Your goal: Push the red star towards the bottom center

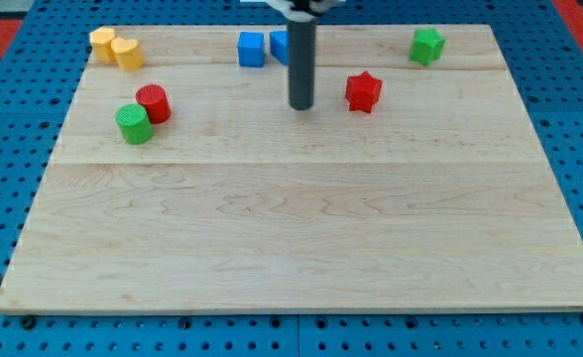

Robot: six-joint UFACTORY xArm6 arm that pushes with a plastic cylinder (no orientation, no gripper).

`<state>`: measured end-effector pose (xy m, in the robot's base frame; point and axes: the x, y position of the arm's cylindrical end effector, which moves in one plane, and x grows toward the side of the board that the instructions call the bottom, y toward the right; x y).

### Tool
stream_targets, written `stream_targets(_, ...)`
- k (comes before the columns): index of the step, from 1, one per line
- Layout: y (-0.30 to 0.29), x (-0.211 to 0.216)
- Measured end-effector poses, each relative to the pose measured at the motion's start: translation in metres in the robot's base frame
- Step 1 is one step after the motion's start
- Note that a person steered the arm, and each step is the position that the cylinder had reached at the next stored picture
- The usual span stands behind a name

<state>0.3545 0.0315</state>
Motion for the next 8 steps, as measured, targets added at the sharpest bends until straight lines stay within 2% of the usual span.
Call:
stream_targets(1,0.002,-0.052)
stream_targets(2,0.064,-0.057)
stream_targets(3,0.022,0.025)
stream_targets(4,0.026,0.096)
stream_targets(5,0.008,0.032)
stream_targets(6,0.059,0.011)
stream_targets(8,0.037,0.153)
